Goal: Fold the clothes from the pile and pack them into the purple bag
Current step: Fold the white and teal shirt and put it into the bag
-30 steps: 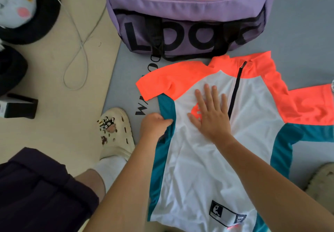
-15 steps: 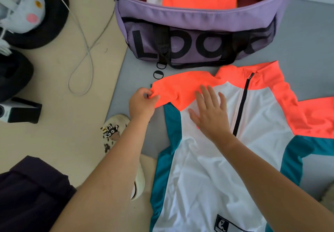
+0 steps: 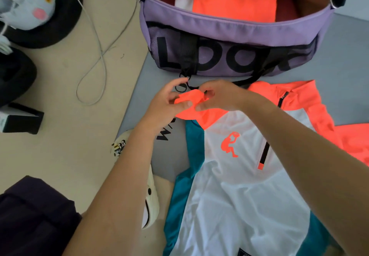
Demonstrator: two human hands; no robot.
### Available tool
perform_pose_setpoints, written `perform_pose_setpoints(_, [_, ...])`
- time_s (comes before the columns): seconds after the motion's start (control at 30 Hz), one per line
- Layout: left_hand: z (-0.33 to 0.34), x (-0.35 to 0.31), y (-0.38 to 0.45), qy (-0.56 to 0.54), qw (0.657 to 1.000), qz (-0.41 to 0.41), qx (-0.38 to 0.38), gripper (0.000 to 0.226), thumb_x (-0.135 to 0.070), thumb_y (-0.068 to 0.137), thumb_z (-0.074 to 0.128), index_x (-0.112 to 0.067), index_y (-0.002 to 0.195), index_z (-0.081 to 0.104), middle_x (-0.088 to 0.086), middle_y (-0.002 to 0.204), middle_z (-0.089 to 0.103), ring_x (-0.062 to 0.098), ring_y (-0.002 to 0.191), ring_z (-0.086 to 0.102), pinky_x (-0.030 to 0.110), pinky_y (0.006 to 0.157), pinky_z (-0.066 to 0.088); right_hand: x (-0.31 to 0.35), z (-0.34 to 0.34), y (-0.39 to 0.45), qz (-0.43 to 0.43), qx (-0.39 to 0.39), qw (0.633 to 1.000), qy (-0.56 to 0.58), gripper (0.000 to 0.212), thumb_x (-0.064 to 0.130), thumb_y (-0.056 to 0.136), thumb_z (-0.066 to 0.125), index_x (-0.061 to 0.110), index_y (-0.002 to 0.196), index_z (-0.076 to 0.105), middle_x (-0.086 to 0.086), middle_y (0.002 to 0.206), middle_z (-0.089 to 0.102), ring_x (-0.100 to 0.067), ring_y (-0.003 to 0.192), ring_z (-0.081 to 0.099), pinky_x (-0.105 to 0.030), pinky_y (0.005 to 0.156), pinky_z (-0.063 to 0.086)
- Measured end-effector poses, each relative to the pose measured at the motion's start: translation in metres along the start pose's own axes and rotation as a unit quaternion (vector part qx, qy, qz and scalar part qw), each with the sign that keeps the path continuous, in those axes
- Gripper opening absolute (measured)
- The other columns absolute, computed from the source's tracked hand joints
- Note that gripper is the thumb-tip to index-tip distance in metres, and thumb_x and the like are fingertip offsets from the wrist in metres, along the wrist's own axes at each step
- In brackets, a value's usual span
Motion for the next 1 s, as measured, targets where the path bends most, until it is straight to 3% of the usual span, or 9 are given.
perform_pose_setpoints(0.2, [-0.001,0.009,0.000,0.035,0.995,-0.080,0.047,0.021,-0.019,0.084,0.076,-0.027,0.102,0.069,-0.008,0.092,0.071,0.007,0.086,0.065,0.024,0.072,0.058,0.008,-0.032,-0.014,-0.032,-0.058,0.995,0.076,0.018,0.018,0.077,0.081,0.009,0.084,0.068,0.003,0.084,0.063,0.009,0.068,0.051,-0.003,0.070,0.038])
perform_pose_setpoints(0.27, [0.000,0.009,0.000,0.097,0.989,-0.079,0.076,0.017,-0.030,0.079,0.081,-0.031,0.094,0.071,-0.013,0.093,0.072,0.002,0.088,0.065,0.028,0.079,0.055,0.012,-0.039,-0.017,-0.048,-0.075,0.991,0.102,0.014,0.013,0.077,0.081,0.009,0.079,0.067,-0.004,0.095,0.068,-0.001,0.082,0.058,-0.006,0.079,0.042])
perform_pose_setpoints(0.37, [0.000,0.008,0.005,0.232,0.971,-0.027,0.043,0.019,-0.035,0.076,0.082,-0.032,0.093,0.074,-0.004,0.142,0.048,0.013,0.135,0.039,0.029,0.110,0.031,0.013,-0.043,-0.014,-0.044,-0.102,0.989,0.097,0.022,0.011,0.077,0.080,0.017,0.070,0.059,-0.009,0.075,0.060,-0.011,0.070,0.049,-0.019,0.067,0.042])
perform_pose_setpoints(0.43, [-0.004,0.000,0.005,0.261,0.965,0.012,-0.018,0.014,-0.032,0.080,0.080,-0.028,0.092,0.074,-0.005,0.152,0.035,0.012,0.142,0.023,0.028,0.114,0.019,0.009,-0.044,-0.010,-0.032,-0.118,0.989,0.084,0.020,0.009,0.080,0.077,0.017,0.074,0.059,-0.006,0.071,0.054,-0.012,0.066,0.043,-0.023,0.064,0.039])
perform_pose_setpoints(0.53, [-0.010,-0.002,0.002,0.164,0.986,0.005,-0.022,0.016,-0.027,0.090,0.069,-0.012,0.084,0.069,-0.004,0.105,0.066,0.006,0.096,0.058,0.028,0.089,0.042,0.001,-0.049,-0.007,-0.017,-0.182,0.983,0.017,0.009,0.014,0.082,0.075,0.020,0.086,0.069,0.005,0.077,0.059,-0.009,0.075,0.051,-0.023,0.076,0.041])
perform_pose_setpoints(0.63, [-0.025,0.001,0.000,0.152,0.986,-0.033,-0.064,0.022,-0.028,0.096,0.059,-0.013,0.079,0.058,-0.001,0.075,0.059,0.011,0.067,0.051,0.022,0.063,0.040,0.009,-0.044,0.000,-0.020,-0.210,0.977,-0.041,0.015,0.019,0.084,0.072,0.015,0.098,0.075,0.002,0.087,0.068,-0.013,0.083,0.061,-0.026,0.081,0.045])
perform_pose_setpoints(0.77, [-0.054,0.015,-0.006,0.352,0.905,-0.093,-0.220,0.015,-0.025,0.097,0.051,-0.012,0.103,0.056,0.005,0.092,0.062,0.025,0.083,0.056,0.033,0.064,0.040,0.024,-0.028,0.000,-0.025,-0.230,0.969,-0.081,0.029,0.022,0.087,0.067,0.017,0.115,0.068,-0.005,0.104,0.071,-0.026,0.100,0.064,-0.041,0.094,0.046])
perform_pose_setpoints(0.87, [-0.051,0.015,-0.016,0.473,0.813,-0.129,-0.313,0.037,-0.015,0.088,0.057,-0.007,0.123,0.047,0.016,0.117,0.055,0.034,0.105,0.053,0.043,0.078,0.040,0.017,-0.022,-0.029,-0.032,-0.287,0.949,-0.125,0.038,0.021,0.087,0.066,0.010,0.123,0.061,-0.012,0.115,0.064,-0.034,0.108,0.057,-0.048,0.092,0.044])
perform_pose_setpoints(1.0, [0.032,-0.001,-0.010,0.544,0.797,0.115,-0.234,0.038,-0.021,0.080,0.062,-0.007,0.116,0.058,0.015,0.123,0.057,0.035,0.109,0.052,0.046,0.086,0.039,-0.026,-0.013,-0.091,0.014,-0.349,0.922,-0.164,0.039,0.016,0.089,0.062,0.008,0.126,0.057,-0.011,0.127,0.057,-0.035,0.115,0.052,-0.047,0.093,0.042])
Point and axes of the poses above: each hand's wrist, its own y-axis towards the middle knuckle, its own z-axis out of the palm, x = y × z, the point moved 6 cm from there along y, towards the middle knuckle
